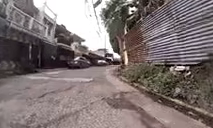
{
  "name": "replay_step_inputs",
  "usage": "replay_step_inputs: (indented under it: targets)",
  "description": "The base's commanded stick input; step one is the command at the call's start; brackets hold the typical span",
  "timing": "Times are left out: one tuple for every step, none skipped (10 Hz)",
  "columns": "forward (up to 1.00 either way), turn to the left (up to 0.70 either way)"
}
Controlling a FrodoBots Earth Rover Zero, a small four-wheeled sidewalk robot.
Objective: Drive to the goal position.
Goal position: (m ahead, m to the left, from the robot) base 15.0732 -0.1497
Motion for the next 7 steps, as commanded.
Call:
replay_step_inputs:
  targets:
    - [0.70, 0.01]
    - [0.70, 0.01]
    - [0.70, 0.01]
    - [0.70, 0.01]
    - [0.70, 0.01]
    - [0.70, 0.01]
    - [0.70, 0.01]
